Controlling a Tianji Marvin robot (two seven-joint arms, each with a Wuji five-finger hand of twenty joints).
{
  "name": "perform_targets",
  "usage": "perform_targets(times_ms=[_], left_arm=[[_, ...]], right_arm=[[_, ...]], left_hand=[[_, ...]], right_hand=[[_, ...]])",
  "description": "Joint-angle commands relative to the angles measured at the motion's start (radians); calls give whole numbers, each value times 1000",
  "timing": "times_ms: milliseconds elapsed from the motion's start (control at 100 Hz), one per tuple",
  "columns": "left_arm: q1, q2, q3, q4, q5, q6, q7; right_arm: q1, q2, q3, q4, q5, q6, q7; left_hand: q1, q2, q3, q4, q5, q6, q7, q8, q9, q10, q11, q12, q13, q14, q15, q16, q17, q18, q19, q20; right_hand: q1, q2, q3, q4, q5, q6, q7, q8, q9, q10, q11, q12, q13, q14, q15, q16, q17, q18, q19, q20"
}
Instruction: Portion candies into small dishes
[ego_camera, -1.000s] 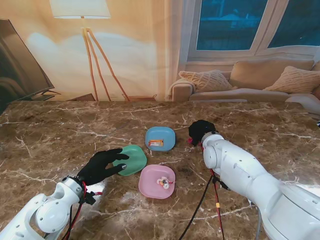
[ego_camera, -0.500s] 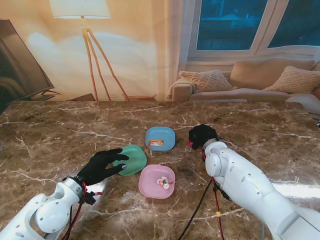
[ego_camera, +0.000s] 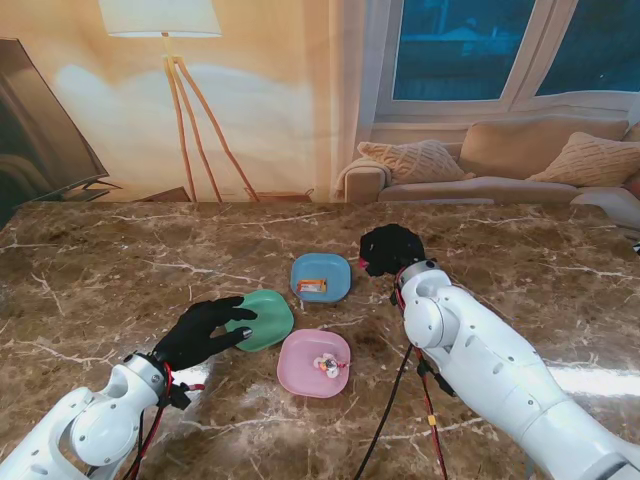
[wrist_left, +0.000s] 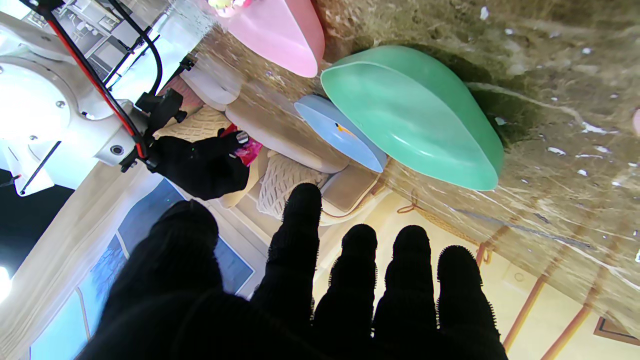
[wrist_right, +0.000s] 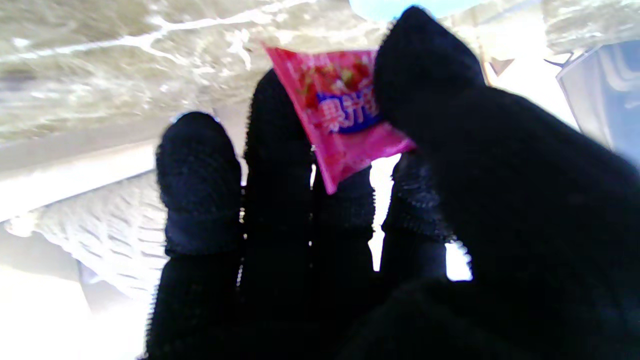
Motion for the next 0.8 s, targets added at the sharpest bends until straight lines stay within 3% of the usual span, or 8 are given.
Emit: perform_targets(times_ms=[0, 190, 590, 730, 790], left_arm=[[6, 0, 0, 2, 2, 1, 3], [8, 0, -2, 2, 3, -1, 4], [12, 0, -10, -1, 8, 4, 5], [13, 0, -13, -3, 10, 6, 2], [13, 0, -13, -3, 10, 6, 3]], right_arm=[[10, -17, -11, -19, 11, -2, 5], [75, -48, -87, 28, 60, -14, -10], [228, -166, -285, 321, 216, -51, -29], [252, -190, -313, 379, 238, -60, -27], [258, -192, -321, 389, 241, -61, -20]], left_hand=[[20, 24, -14, -20, 4, -22, 9, 19, 4, -26, -2, -5, -6, -25, -13, -13, -16, -1, -26, -18], [19, 25, -14, -20, 3, -23, 8, 19, 3, -26, -2, -5, -6, -26, -13, -13, -16, -3, -26, -18], [20, 26, -14, -20, 4, -22, 8, 19, 4, -25, -1, -5, -6, -25, -13, -13, -17, -3, -27, -19], [20, 26, -14, -20, 5, -21, 8, 19, 4, -25, -2, -5, -6, -25, -13, -13, -17, -3, -27, -19], [20, 26, -14, -20, 5, -20, 8, 19, 5, -26, -1, -5, -6, -24, -13, -13, -17, -2, -27, -19]], right_hand=[[75, 72, 89, 48, 66, -41, -7, -61, 53, -8, 19, -8, 53, 35, 34, -9, 12, -8, 30, -18], [66, 89, 104, 48, 52, -39, -9, -68, 46, -10, 20, -5, 48, 31, 23, -10, -5, -6, 24, -16], [69, 126, 61, 56, 28, -41, -8, -77, 28, -15, 4, -16, 43, 24, -30, -10, -56, 0, 25, -2], [64, 144, 63, 61, -26, -40, -11, -73, -11, -28, 0, 8, 2, 19, -58, 20, -114, -12, 19, 0], [54, 158, 56, 62, -100, -30, -65, -117, -55, -31, -13, 26, -35, 13, -84, 36, -152, -18, 1, -4]])
